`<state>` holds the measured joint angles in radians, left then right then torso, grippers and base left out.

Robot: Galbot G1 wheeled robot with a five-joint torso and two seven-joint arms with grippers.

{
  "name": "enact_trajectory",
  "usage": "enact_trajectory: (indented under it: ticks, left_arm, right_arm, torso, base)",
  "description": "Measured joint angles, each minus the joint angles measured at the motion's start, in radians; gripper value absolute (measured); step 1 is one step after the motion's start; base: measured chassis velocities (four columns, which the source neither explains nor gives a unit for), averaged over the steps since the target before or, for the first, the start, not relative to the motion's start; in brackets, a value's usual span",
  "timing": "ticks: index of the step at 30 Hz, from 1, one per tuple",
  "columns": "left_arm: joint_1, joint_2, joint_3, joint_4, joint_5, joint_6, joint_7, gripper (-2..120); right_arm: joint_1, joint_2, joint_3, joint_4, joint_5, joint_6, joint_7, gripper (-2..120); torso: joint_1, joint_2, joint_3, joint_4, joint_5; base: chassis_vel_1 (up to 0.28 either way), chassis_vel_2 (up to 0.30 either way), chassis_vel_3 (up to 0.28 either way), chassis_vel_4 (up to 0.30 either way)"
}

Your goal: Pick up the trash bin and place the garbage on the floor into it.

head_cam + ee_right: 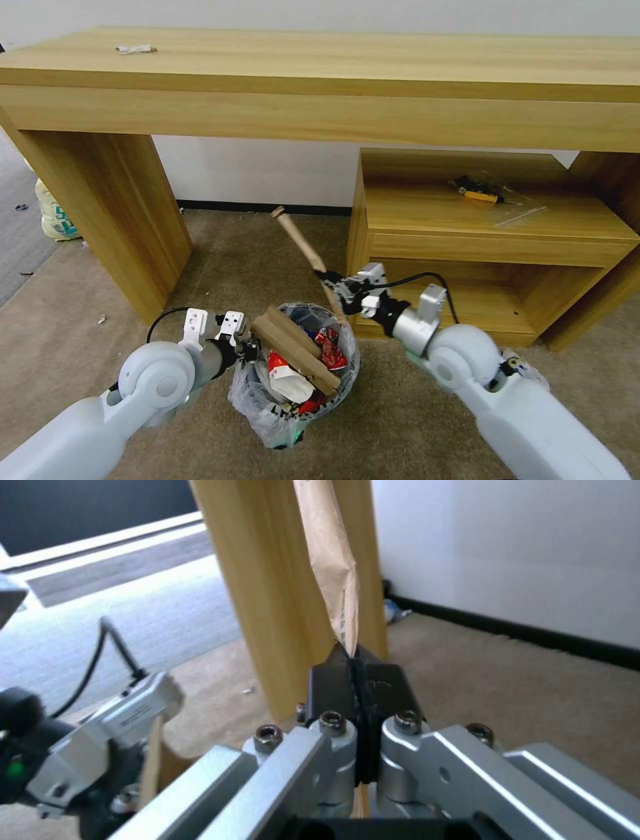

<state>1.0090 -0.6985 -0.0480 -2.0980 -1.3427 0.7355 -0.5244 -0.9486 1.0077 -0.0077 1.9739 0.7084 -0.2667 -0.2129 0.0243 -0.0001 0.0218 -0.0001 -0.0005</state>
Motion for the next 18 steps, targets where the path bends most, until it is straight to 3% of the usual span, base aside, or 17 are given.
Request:
enact_trajectory:
  ticks: [7,18]
  left_arm:
    - [-0.064,-0.009,0.046,0.007,-0.042,0.000,-0.025,0]
    - [-0.065,-0.006,0.028,0.003,-0.066,0.000,-0.032,0]
  right_arm:
    - [-0.006,0.021,-0.039,-0.040,-0.050,0.017,-0.006,0]
    - [-0.054,0.001,-0.037,-0.053,-0.141,0.038,-0.026,0]
  torso:
    - [0.000,0.000,0.000,-0.0001,0.0001]
    - [0.000,0.000,0.000,0.0000,0.0001]
  base:
    - [0.000,0.000,0.000,0.000]
    - [0.000,0.000,0.000,0.000]
